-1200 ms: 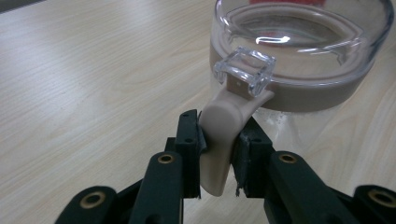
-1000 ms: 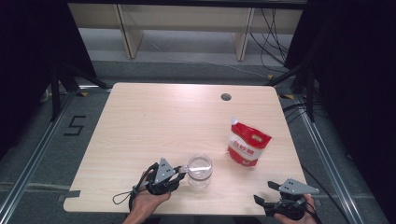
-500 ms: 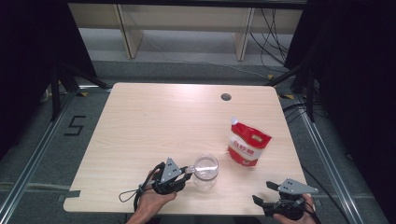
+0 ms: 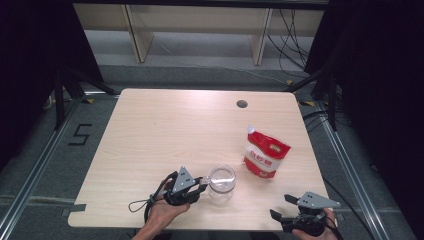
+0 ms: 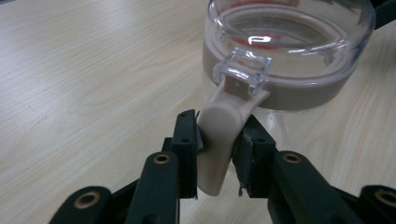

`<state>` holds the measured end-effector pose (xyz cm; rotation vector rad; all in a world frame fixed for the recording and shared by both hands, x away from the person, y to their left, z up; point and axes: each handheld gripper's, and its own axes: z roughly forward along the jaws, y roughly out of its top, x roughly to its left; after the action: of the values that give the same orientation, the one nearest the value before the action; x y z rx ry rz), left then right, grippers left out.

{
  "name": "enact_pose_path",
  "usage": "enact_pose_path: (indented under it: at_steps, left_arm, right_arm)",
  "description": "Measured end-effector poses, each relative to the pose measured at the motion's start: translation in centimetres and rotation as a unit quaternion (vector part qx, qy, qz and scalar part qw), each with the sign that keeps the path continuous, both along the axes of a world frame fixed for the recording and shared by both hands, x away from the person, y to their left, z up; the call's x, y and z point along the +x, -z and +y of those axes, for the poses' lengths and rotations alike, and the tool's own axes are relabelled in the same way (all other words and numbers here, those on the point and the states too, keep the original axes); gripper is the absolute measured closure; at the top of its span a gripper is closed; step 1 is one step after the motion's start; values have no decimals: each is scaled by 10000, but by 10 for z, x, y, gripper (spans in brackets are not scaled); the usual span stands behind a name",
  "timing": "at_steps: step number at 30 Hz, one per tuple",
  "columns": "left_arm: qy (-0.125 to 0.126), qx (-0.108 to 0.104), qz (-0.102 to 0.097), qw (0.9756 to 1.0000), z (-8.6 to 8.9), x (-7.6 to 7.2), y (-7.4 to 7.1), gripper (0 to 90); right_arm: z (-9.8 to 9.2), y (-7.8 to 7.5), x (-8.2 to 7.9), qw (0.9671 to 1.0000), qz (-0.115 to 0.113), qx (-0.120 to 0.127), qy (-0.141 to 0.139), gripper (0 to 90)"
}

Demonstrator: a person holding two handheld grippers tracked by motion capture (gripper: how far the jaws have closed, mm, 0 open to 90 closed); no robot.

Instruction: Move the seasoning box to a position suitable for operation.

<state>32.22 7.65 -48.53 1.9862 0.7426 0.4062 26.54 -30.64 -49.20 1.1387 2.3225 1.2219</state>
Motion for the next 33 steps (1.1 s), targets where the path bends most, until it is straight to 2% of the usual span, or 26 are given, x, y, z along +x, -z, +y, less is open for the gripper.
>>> enact_pose_path:
  at_steps: [2, 3, 4, 7, 10, 11, 12, 13, 14, 15, 16, 18, 19, 20, 21, 23, 27, 28, 29, 30, 31, 32, 33]
  left_arm:
    - [-14, 5, -9, 10000, 1, -1, -1, 610]
    - [3, 43, -1, 10000, 3, -1, -1, 610]
    - [-39, -12, -19, 10000, 4, -2, -2, 557]
    - [-21, -62, -9, 10000, 9, -5, -5, 509]
    - [-29, -120, 75, 9999, 13, -6, -5, 467]
    - [-75, -158, 187, 9997, 15, -7, -4, 451]
    - [-42, -119, 149, 9998, 17, -7, -4, 445]
    - [-42, -119, 149, 9998, 17, -7, -4, 437]
    - [-96, -159, 184, 9997, 18, -8, -4, 437]
    - [-126, -226, 219, 9994, 18, -9, -4, 430]
    - [-96, -187, 176, 9996, 20, -9, -5, 413]
    - [-202, -187, 228, 9994, 22, -12, -5, 401]
    - [-202, -255, 249, 9992, 23, -12, -5, 401]
    - [-160, -238, 223, 9993, 25, -13, -6, 393]
    - [-194, -261, 283, 9991, 26, -14, -7, 393]
    - [-100, -401, 309, 9987, 28, -13, -9, 384]
    - [-184, -528, 445, 9974, 28, -15, -12, 375]
    - [-196, -506, 418, 9977, 29, -15, -13, 368]
    - [-182, -506, 379, 9978, 29, -14, -13, 368]
    - [-229, -506, 408, 9976, 29, -14, -13, 362]
    - [-201, -480, 398, 9978, 31, -13, -13, 357]
    - [-271, -524, 425, 9974, 31, -13, -13, 354]
    - [-268, -546, 452, 9971, 32, -13, -13, 354]
  right_arm:
    - [0, -1, -1, 10000, 0, 55, -41, 231]
    - [0, -1, -1, 10000, 0, 55, -41, 231]
    - [0, -2, -3, 9999, 60, 110, 56, 231]
    - [0, -2, -4, 9998, 70, 161, 75, 231]
    - [0, -2, -4, 9998, 87, 170, 69, 231]
    - [-1, -2, -3, 9999, -2, 142, 36, 231]
    - [0, -3, -5, 9997, 92, 181, 94, 231]
    - [0, -3, -5, 9997, 92, 181, 94, 231]
    - [0, -2, -3, 9999, 3, 147, 53, 231]
    - [0, -2, -4, 9998, 76, 156, 55, 231]
    - [1, -2, -3, 9999, 20, 140, 66, 232]
    - [0, -2, -3, 9999, -16, 170, -4, 233]
    - [0, -2, -3, 9999, -16, 170, -4, 233]
    - [0, -2, -1, 9999, -112, 83, -5, 232]
    - [-1, -2, -1, 9999, -67, 132, -29, 233]
    - [-2, -2, -1, 9999, -157, 55, 9, 234]
    - [-3, -2, -1, 9998, -112, 132, 26, 234]
    - [-4, -2, 0, 9999, -156, 32, 2, 234]
    - [-4, -2, 0, 9999, -156, 32, 2, 234]
    - [-2, -2, -3, 9998, -19, 134, 133, 234]
    - [-4, -3, -2, 9999, -117, 80, 2, 235]
    - [-4, -3, -2, 9999, -113, 82, 3, 235]
    - [-2, -3, -4, 9999, 17, 126, 80, 235]
